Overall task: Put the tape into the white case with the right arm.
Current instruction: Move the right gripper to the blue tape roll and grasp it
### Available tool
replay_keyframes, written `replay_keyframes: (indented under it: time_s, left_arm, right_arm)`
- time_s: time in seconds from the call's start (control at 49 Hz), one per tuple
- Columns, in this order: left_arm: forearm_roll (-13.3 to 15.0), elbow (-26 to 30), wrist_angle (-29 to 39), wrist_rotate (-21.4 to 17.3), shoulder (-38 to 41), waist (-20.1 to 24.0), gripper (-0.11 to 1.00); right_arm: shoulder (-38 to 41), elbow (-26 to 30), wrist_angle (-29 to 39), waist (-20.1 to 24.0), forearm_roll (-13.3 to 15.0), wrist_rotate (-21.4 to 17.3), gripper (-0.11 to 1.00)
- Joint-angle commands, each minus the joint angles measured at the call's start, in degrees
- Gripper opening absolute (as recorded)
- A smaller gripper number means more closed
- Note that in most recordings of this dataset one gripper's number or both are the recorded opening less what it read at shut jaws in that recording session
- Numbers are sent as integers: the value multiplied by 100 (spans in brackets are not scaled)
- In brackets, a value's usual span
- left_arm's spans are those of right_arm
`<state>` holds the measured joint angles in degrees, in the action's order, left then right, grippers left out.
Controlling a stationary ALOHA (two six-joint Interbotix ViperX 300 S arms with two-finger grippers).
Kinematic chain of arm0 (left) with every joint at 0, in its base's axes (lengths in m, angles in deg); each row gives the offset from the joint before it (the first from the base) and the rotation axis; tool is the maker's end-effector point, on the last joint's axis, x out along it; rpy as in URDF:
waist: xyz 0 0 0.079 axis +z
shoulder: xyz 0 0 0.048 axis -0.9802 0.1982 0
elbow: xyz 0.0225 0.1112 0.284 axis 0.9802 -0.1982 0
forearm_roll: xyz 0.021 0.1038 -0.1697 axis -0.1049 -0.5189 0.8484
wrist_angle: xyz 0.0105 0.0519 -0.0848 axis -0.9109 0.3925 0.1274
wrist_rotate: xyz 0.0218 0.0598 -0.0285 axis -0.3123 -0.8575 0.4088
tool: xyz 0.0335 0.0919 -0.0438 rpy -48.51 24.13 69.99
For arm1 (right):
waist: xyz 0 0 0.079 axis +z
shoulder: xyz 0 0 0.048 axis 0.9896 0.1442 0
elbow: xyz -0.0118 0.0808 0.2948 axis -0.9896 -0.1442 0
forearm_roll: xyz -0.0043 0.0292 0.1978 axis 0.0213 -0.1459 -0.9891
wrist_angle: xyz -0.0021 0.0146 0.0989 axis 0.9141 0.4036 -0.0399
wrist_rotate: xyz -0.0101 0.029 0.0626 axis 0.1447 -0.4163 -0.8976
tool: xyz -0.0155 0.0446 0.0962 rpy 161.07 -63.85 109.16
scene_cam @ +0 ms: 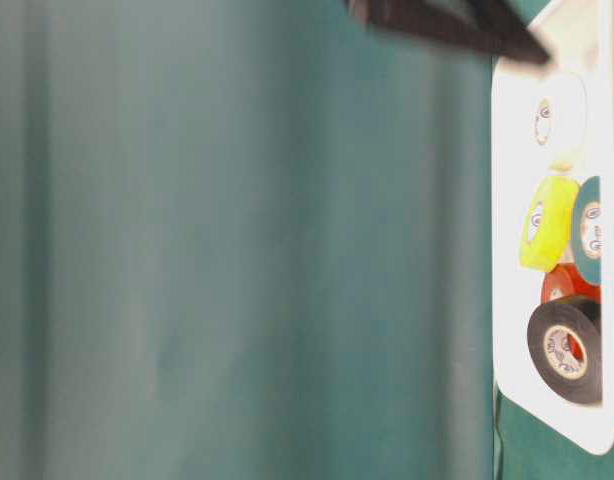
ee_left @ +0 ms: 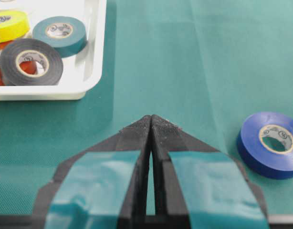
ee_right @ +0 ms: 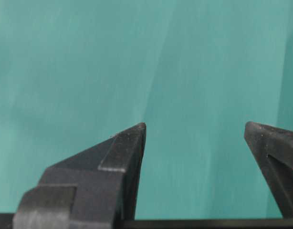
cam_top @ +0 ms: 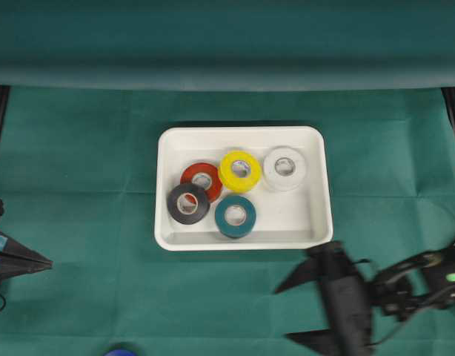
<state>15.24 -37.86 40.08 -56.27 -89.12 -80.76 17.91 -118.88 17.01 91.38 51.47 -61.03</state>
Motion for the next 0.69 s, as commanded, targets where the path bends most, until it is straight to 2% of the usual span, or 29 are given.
replay_keyframes:
  time_s: [0.0, 0.388, 0.511, 0.674]
  left_arm:
    - [9, 53, -62, 9, 44, 9, 0]
    - [9, 53, -62, 9, 44, 9, 0]
    - [9, 62, -62, 9, 44, 9, 0]
    - [9, 53, -62, 9, 44, 9, 0]
  right_arm:
    - [378, 624, 9, 18, 9, 0, 49]
    - [2127, 2786, 26, 114, -35, -105, 49]
    - [2558, 3340, 193, 202, -97, -369, 49]
    - [2918, 3964, 835, 255, -97, -817, 49]
